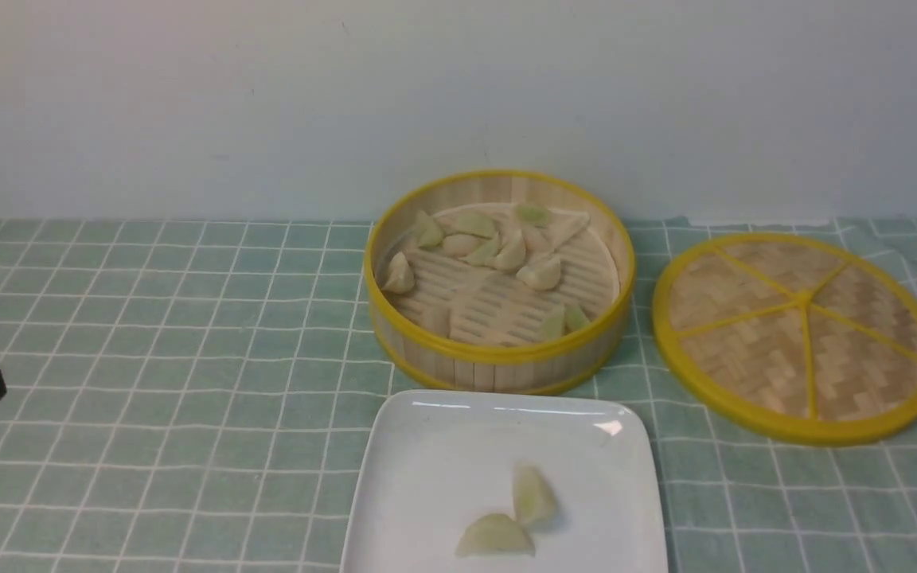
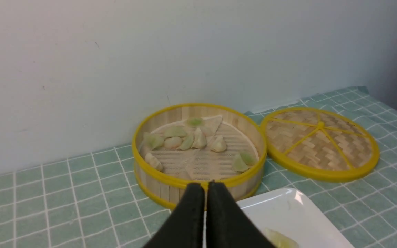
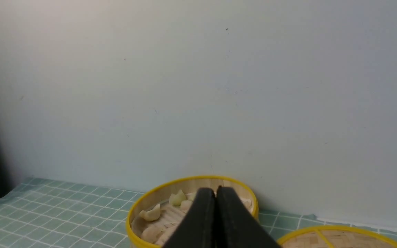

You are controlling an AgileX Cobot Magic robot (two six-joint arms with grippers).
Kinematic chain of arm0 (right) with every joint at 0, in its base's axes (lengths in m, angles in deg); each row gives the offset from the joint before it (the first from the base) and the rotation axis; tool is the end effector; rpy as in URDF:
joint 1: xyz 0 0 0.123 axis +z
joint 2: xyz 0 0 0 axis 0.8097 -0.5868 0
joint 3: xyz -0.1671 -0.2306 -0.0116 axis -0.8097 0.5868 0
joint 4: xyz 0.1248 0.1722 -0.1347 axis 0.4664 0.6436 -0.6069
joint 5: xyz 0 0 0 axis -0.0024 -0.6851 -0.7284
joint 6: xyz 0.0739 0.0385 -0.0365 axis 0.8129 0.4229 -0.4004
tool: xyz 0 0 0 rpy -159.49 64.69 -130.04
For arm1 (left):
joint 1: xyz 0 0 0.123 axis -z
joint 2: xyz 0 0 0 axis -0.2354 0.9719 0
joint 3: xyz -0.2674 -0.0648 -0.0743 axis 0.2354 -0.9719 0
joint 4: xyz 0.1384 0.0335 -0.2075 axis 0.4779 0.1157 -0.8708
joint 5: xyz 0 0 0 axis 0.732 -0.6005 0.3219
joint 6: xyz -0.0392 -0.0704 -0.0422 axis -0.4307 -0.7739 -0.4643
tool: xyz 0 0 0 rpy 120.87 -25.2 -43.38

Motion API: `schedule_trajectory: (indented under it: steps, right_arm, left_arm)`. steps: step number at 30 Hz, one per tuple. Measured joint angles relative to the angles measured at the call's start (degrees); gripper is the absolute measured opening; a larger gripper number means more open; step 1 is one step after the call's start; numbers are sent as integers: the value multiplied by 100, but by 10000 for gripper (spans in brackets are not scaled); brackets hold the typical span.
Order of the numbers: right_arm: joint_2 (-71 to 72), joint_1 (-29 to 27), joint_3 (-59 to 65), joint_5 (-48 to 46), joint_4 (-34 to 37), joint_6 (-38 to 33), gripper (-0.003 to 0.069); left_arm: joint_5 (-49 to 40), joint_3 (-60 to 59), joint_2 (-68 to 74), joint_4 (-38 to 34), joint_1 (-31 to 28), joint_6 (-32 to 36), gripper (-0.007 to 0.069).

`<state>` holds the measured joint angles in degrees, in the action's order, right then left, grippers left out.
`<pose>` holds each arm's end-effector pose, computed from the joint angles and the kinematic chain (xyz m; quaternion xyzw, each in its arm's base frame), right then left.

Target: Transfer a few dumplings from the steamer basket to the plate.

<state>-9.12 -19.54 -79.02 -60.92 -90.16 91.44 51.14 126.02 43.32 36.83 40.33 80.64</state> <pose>0.0160 -0.0142 0.3108 -0.0727 0.7002 0.1894 0.6845 0.0539 -0.0311 0.3562 0.1543 0.7525 -0.1909 0.6111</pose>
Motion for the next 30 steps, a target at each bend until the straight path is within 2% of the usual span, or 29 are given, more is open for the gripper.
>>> schedule_trajectory:
  steps: [13, 16, 19, 23, 27, 30]
  right_arm:
    - [0, 0, 0, 0, -5, 0, -14]
    - [0, 0, 0, 0, -5, 0, -14]
    - [0, 0, 0, 0, -5, 0, -14]
    - [0, 0, 0, 0, -5, 0, -14]
    - [0, 0, 0, 6, -5, 0, -14]
    - [8, 0, 0, -13, -5, 0, -14]
  left_arm:
    - [13, -135, -45, 247, 0, 88, -6]
    - [219, -467, -261, 271, -175, 239, -6]
    - [764, -1348, -835, 83, -863, 598, -6]
    - [1059, -2596, -1692, -109, -1810, 843, -6]
    - [1072, -3576, -2092, -110, -2301, 888, -6]
    - [1028, -3851, -2106, -77, -2320, 894, -6]
